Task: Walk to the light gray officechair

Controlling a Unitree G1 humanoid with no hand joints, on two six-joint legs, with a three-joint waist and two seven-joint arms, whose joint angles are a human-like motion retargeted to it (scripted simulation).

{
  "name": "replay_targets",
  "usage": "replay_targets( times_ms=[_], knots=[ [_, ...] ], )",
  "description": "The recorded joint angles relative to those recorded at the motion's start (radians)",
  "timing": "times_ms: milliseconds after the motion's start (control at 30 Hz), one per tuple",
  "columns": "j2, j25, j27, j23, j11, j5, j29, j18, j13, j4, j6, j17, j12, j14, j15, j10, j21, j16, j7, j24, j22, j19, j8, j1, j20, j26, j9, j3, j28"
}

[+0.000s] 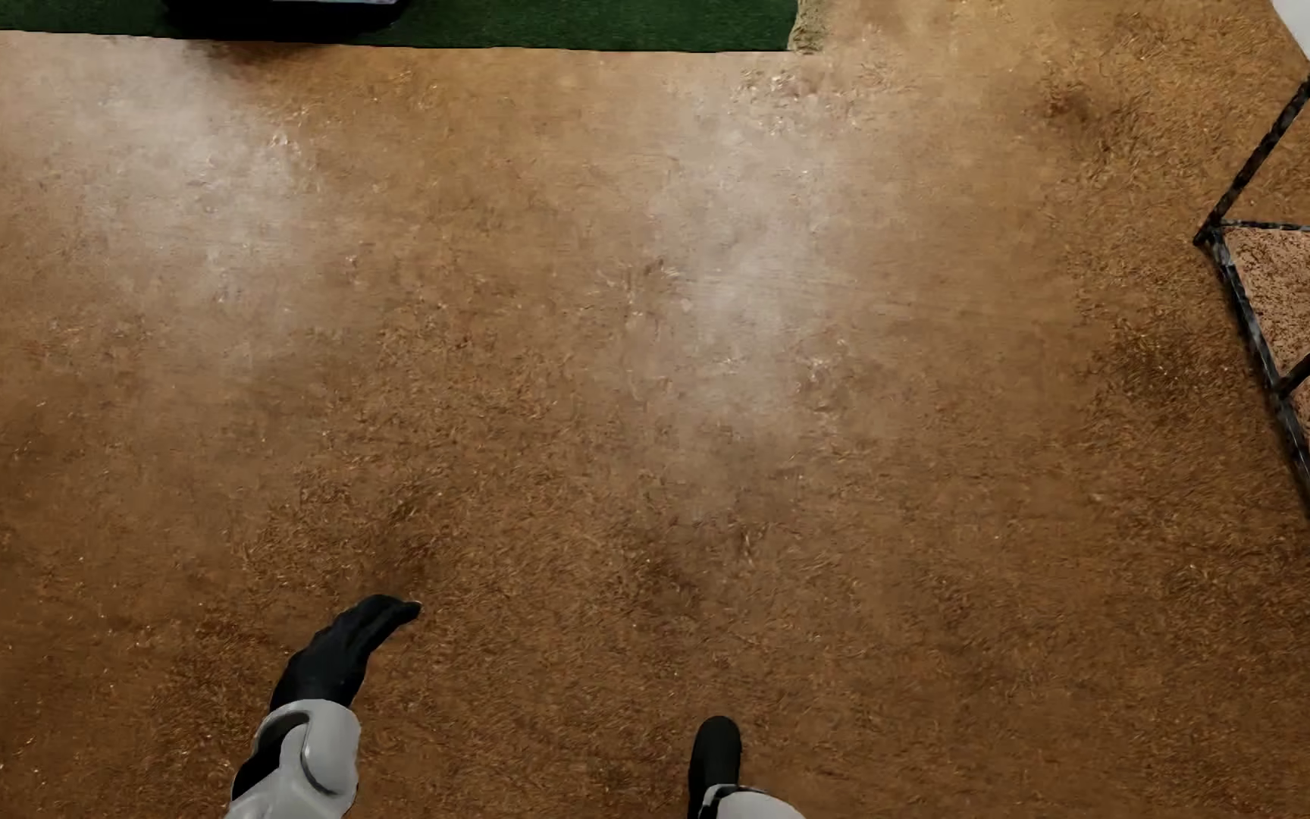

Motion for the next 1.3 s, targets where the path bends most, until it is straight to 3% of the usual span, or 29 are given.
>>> replay_targets(
  times_ms=[33, 100, 167, 233, 300, 333, 433, 500, 533, 567, 600, 633, 667, 700, 733, 767, 800, 833, 867, 900, 933, 1000, 1067, 1133, 1167, 1200, 1233, 1267, 1300],
  knots=[
    [0.032, -0.033, 0.013, 0.016, 0.02, 0.03, 0.038, -0.006, -0.008, 0.036, 0.008, 0.016, 0.016, 0.038, 0.041, 0.04, 0.016, 0.008, -0.013, -0.007, -0.004, -0.145, -0.023, 0.02, 0.013, 0.022, -0.002, -0.007, 0.014],
    [0.103, -0.116, 0.036, 0.037, 0.084, 0.092, 0.062, 0.02, -0.072, 0.159, 0.037, 0.043, 0.065, 0.252, -0.072, 0.302, 0.042, -0.001, -0.015, -0.02, 0.057, -0.167, -0.062, -0.041, 0.033, 0.092, -0.003, -0.023, 0.034],
    [0.22, -0.134, 0.024, -0.028, 0.054, 0.149, 0.002, -0.08, -0.147, 0.309, 0.066, 0.073, 0.066, 0.485, -0.145, 0.671, -0.006, 0.008, -0.051, -0.004, 0.201, -0.18, -0.105, -0.207, -0.073, 0.167, 0.0, -0.028, -0.061],
    [0.302, -0.086, -0.07, -0.143, 0.056, 0.217, -0.1, -0.002, -0.23, 0.418, 0.097, 0.088, 0.075, 0.35, -0.212, 0.887, -0.056, 0.067, -0.087, 0.11, 0.291, -0.183, -0.112, -0.372, -0.234, 0.134, 0.012, -0.003, -0.229],
    [0.361, -0.038, -0.169, -0.246, 0.08, 0.259, -0.182, 0.057, -0.329, 0.384, 0.113, 0.057, 0.157, 0.283, -0.275, 0.884, -0.075, 0.02, -0.133, 0.103, 0.296, -0.173, -0.063, -0.518, -0.182, 0.146, 0.023, 0.044, -0.203],
    [0.386, -0.017, -0.194, -0.312, 0.101, 0.267, -0.2, 0.045, -0.375, 0.338, 0.114, 0.035, 0.21, 0.228, -0.309, 0.805, -0.068, -0.021, -0.155, 0.067, 0.282, -0.166, -0.037, -0.572, -0.12, 0.148, 0.026, 0.067, -0.15],
    [0.477, 0.046, -0.251, -0.52, 0.114, 0.275, -0.211, 0.059, -0.482, 0.247, 0.101, -0.064, 0.326, 0.193, -0.381, 0.339, -0.018, -0.101, -0.136, 0.03, 0.292, -0.159, 0.037, -0.642, -0.057, 0.136, 0.026, 0.114, -0.076],
    [0.551, 0.088, -0.262, -0.62, 0.074, 0.28, -0.224, -0.037, -0.523, 0.192, 0.091, -0.113, 0.355, 0.296, -0.405, -0.05, -0.003, -0.106, -0.085, 0.084, 0.331, -0.148, 0.072, -0.637, -0.119, 0.127, 0.019, 0.123, -0.143],
    [0.587, 0.102, -0.258, -0.647, 0.064, 0.282, -0.234, -0.208, -0.532, 0.173, 0.086, -0.124, 0.363, 0.299, -0.422, -0.172, -0.002, -0.102, -0.048, 0.102, 0.345, -0.141, 0.085, -0.636, -0.146, 0.119, 0.017, 0.121, -0.192],
    [0.616, 0.113, -0.249, -0.661, 0.078, 0.283, -0.247, -0.226, -0.528, 0.131, 0.083, -0.124, 0.364, 0.274, -0.44, -0.156, -0.011, -0.092, 0.007, 0.12, 0.352, -0.134, 0.082, -0.659, -0.17, 0.112, 0.017, 0.112, -0.232],
    [0.64, 0.12, -0.235, -0.657, 0.099, 0.274, -0.256, -0.211, -0.512, 0.155, 0.076, -0.118, 0.361, 0.332, -0.446, -0.094, -0.018, -0.089, 0.033, 0.129, 0.354, -0.132, 0.085, -0.657, -0.177, 0.109, 0.017, 0.111, -0.259],
    [0.659, 0.118, -0.218, -0.631, 0.126, 0.257, -0.263, -0.118, -0.49, 0.153, 0.07, -0.11, 0.357, 0.345, -0.424, -0.085, -0.013, -0.099, 0.072, 0.13, 0.349, -0.131, 0.093, -0.626, -0.162, 0.119, 0.015, 0.115, -0.263],
    [0.666, 0.11, -0.188, -0.579, 0.182, 0.223, -0.26, 0.057, -0.472, 0.127, 0.061, -0.104, 0.36, 0.361, -0.379, -0.109, 0.005, -0.123, 0.101, 0.125, 0.336, -0.118, 0.105, -0.572, -0.124, 0.134, 0.012, 0.123, -0.238],
    [0.636, 0.097, -0.152, -0.502, 0.301, 0.18, -0.243, 0.116, -0.455, 0.107, 0.047, -0.102, 0.361, 0.343, -0.294, -0.112, 0.035, -0.154, 0.132, 0.109, 0.322, -0.09, 0.123, -0.529, -0.069, 0.142, 0.012, 0.131, -0.192],
    [0.571, 0.083, -0.102, -0.408, 0.47, 0.138, -0.212, 0.126, -0.438, 0.094, 0.031, -0.101, 0.349, 0.3, -0.174, -0.087, 0.069, -0.179, 0.159, 0.088, 0.321, 0.005, 0.154, -0.498, -0.014, 0.153, 0.016, 0.137, -0.142],
    [0.489, 0.059, -0.053, -0.301, 0.661, 0.104, -0.153, 0.126, -0.431, 0.088, 0.017, -0.103, 0.327, 0.253, -0.065, -0.062, 0.128, -0.189, 0.195, 0.088, 0.33, 0.141, 0.199, -0.46, 0.012, 0.162, 0.02, 0.143, -0.119],
    [0.395, 0.017, -0.027, -0.195, 0.839, 0.051, -0.063, 0.126, -0.429, 0.076, 0.009, -0.114, 0.294, 0.22, 0.026, -0.072, 0.209, -0.187, 0.233, 0.097, 0.34, 0.218, 0.205, -0.405, 0.024, 0.166, 0.021, 0.149, -0.119],
    [0.31, -0.028, -0.023, -0.119, 0.966, -0.032, 0.015, 0.123, -0.414, 0.062, 0.0, -0.123, 0.239, 0.189, -0.021, -0.074, 0.269, -0.173, 0.256, 0.123, 0.35, 0.192, 0.189, -0.361, 0.026, 0.171, 0.024, 0.148, -0.134],
    [0.224, -0.045, -0.033, -0.07, 1.052, -0.082, 0.032, 0.114, -0.391, 0.051, -0.01, -0.123, 0.195, 0.158, -0.075, -0.073, 0.28, -0.162, 0.265, 0.14, 0.353, 0.092, 0.181, -0.324, 0.04, 0.167, 0.026, 0.138, -0.127],
    [0.143, -0.035, -0.014, -0.05, 1.088, -0.103, -0.013, 0.102, -0.355, 0.042, -0.018, -0.104, 0.153, 0.135, -0.086, -0.079, 0.235, -0.155, 0.269, 0.146, 0.346, -0.02, 0.18, -0.286, 0.074, 0.159, 0.027, 0.121, -0.102],
    [0.069, -0.005, -0.002, -0.054, 1.075, -0.105, -0.087, 0.089, -0.309, 0.035, -0.022, -0.083, 0.121, 0.115, -0.097, -0.08, 0.16, -0.151, 0.269, 0.138, 0.314, -0.077, 0.182, -0.254, 0.106, 0.137, 0.027, 0.1, -0.073],
    [-0.037, 0.039, -0.02, -0.077, 0.913, -0.069, -0.154, 0.057, -0.218, 0.037, -0.023, -0.058, 0.083, 0.079, -0.171, -0.059, 0.059, -0.124, 0.263, 0.099, 0.212, -0.068, 0.175, -0.204, 0.141, 0.054, 0.024, 0.064, -0.02],
    [-0.085, 0.029, -0.045, -0.095, 0.603, -0.037, -0.134, 0.025, -0.151, 0.038, -0.019, -0.05, 0.047, 0.038, -0.174, -0.035, 0.039, -0.075, 0.252, 0.071, 0.115, -0.069, 0.157, -0.161, 0.121, 0.01, 0.016, 0.038, -0.008],
    [-0.059, 0.013, -0.052, -0.111, 0.161, -0.007, -0.088, -0.012, -0.108, 0.034, -0.012, -0.034, 0.013, 0.002, -0.082, -0.05, 0.023, -0.032, 0.234, 0.036, 0.031, -0.038, 0.128, -0.097, 0.095, -0.002, 0.007, 0.025, -0.016],
    [-0.036, 0.013, -0.049, -0.124, -0.025, 0.007, -0.071, -0.034, -0.093, 0.032, -0.008, -0.024, 0.001, -0.006, -0.056, -0.067, 0.004, -0.019, 0.222, 0.027, 0.001, 0.033, 0.098, -0.06, 0.08, 0.001, 0.003, 0.022, -0.023],
    [-0.031, 0.0, -0.046, -0.131, -0.056, 0.005, -0.055, -0.059, -0.088, 0.038, -0.006, -0.022, 0.001, -0.023, -0.1, -0.059, -0.001, -0.014, 0.216, 0.014, -0.023, 0.159, 0.038, -0.027, 0.078, 0.005, 0.003, 0.022, -0.017],
    [-0.029, -0.016, -0.045, -0.132, 0.016, 0.002, -0.044, -0.081, -0.095, 0.055, -0.002, -0.019, 0.01, -0.03, -0.059, -0.029, -0.003, -0.012, 0.207, 0.007, -0.031, 0.07, -0.003, -0.002, 0.077, 0.016, 0.005, 0.019, -0.016],
    [0.001, -0.035, -0.035, -0.13, 0.036, 0.028, -0.043, -0.097, -0.108, 0.088, 0.004, -0.009, 0.024, -0.008, -0.012, 0.007, -0.008, -0.014, 0.189, 0.004, -0.021, -0.073, -0.012, 0.021, 0.071, 0.034, 0.005, 0.012, -0.009],
    [0.056, -0.044, -0.032, -0.133, 0.025, 0.056, -0.057, -0.105, -0.116, 0.137, 0.012, 0.014, 0.05, 0.045, 0.014, 0.07, -0.026, -0.017, 0.161, 0.015, 0.001, -0.169, -0.038, 0.028, 0.057, 0.057, 0.003, 0.005, -0.017]
  ],
)
